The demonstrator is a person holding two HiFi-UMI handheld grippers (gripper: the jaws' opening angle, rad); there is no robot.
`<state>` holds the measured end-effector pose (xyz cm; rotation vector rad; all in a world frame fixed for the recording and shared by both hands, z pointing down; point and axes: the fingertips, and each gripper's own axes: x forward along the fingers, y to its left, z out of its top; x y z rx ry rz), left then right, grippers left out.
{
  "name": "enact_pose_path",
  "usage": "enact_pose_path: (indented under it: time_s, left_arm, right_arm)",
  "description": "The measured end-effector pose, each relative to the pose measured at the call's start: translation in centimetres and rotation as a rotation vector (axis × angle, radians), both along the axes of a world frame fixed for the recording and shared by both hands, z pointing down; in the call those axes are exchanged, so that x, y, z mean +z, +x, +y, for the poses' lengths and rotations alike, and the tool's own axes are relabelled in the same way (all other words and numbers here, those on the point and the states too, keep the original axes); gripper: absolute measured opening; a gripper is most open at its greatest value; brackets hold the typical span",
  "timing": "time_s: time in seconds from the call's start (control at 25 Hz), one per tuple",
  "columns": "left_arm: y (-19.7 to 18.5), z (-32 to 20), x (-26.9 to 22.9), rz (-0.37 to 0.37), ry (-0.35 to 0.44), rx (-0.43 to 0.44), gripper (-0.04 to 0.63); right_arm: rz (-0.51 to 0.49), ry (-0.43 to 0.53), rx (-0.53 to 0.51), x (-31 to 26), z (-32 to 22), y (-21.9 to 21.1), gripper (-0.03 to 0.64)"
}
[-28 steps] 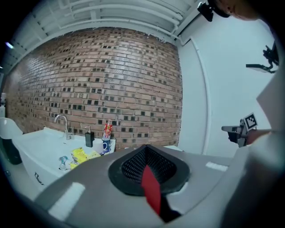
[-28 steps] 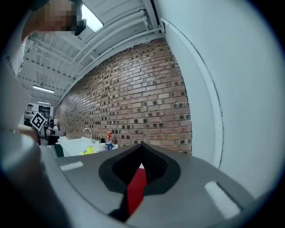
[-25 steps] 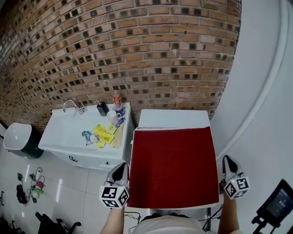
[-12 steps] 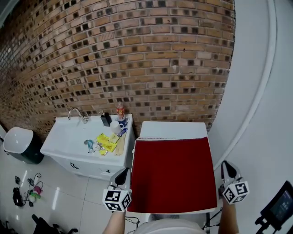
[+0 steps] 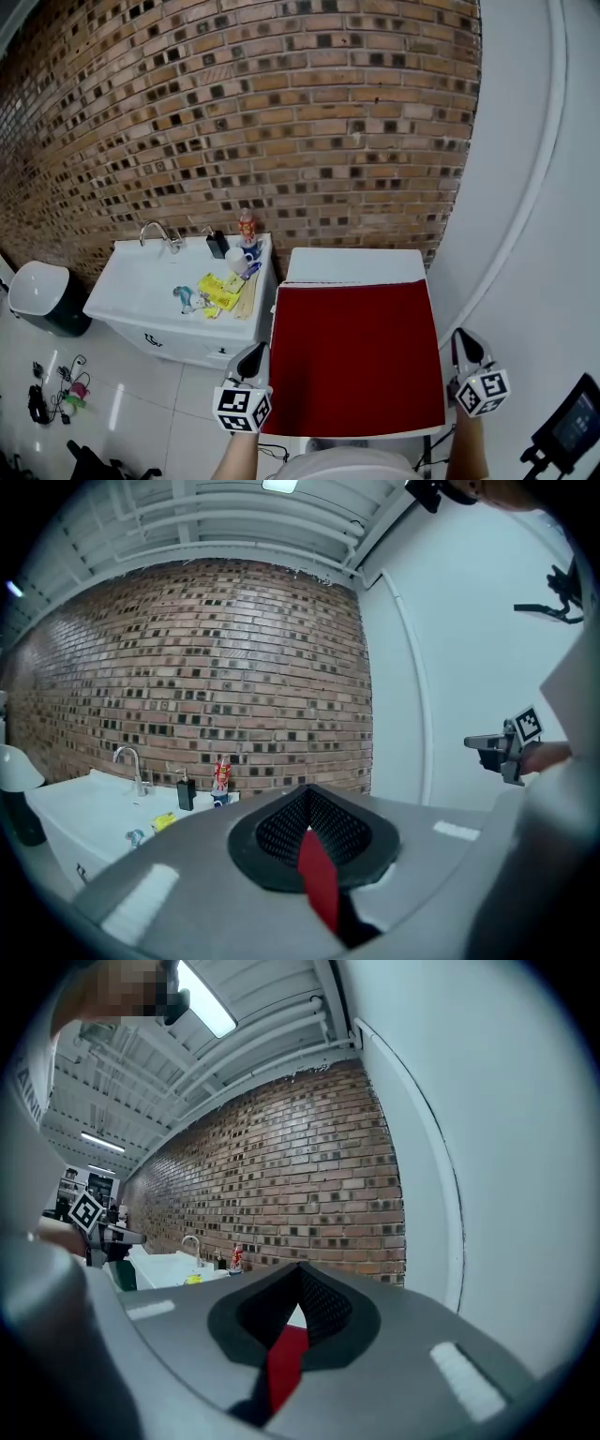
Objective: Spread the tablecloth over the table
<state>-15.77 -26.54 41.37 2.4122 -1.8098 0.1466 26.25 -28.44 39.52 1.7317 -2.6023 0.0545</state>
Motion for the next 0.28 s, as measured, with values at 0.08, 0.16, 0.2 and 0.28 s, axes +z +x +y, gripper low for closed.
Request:
enact_pose_path:
  time_s: [0.08,0.16,0.2,0.28]
  left_arm:
    - [0.14,-0.12,0.18,-0.006,0.003,-0.002,0.005]
    - [0.25,-0.15,0.32,-0.034,0.005,-0.004,0.005]
    - [0.27,-0.16,0.34,-0.048,0.006,-0.004,0.005]
    - [0.29,-0.18,0.37,-0.067,0.006,-0.003,0.005]
  right_arm:
    - [-0.002,0.003,-0.001,0.17,-0.14,0.15,0.005]
    - [0.000,0.004,-0.005,0.26,-0.19,0.11,0.005]
    - [0.002,0.004,-0.007,0.25,-0.20,0.02,0.005]
    - [0.005,0.002,-0.011,0.20,-0.21,-0.23,0.005]
